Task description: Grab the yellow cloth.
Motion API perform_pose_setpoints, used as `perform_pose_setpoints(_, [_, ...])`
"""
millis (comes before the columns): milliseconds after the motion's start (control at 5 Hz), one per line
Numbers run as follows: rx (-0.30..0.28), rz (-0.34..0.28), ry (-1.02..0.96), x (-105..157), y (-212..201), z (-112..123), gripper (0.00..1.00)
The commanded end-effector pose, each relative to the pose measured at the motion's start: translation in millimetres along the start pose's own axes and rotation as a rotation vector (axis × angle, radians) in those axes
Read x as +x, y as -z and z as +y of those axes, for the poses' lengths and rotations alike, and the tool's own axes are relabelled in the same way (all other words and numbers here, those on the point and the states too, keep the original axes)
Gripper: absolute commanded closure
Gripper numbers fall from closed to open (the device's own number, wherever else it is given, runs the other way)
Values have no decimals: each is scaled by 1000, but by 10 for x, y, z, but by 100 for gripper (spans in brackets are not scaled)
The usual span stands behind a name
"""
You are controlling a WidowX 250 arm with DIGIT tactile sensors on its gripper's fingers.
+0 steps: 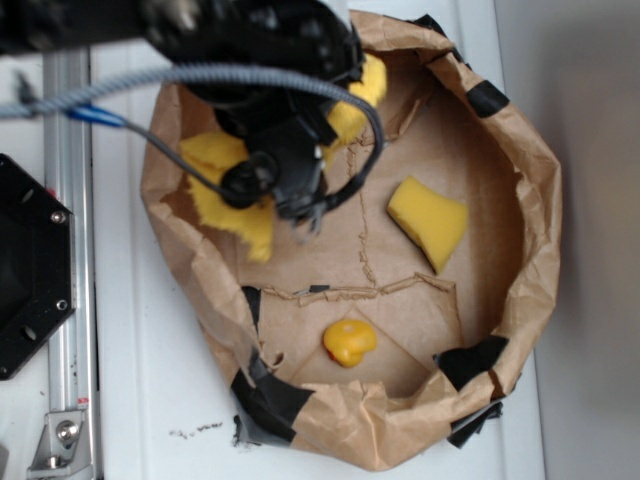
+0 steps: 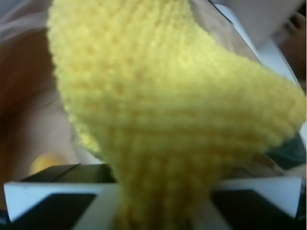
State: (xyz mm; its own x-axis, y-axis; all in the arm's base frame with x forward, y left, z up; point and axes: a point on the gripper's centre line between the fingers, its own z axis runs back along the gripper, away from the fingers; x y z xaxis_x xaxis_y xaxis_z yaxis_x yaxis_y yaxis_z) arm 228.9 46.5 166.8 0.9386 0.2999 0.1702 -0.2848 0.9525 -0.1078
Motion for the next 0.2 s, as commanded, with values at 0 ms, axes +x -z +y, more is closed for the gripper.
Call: perform_pose_setpoints(0, [89,17,90,201,-2,37,100])
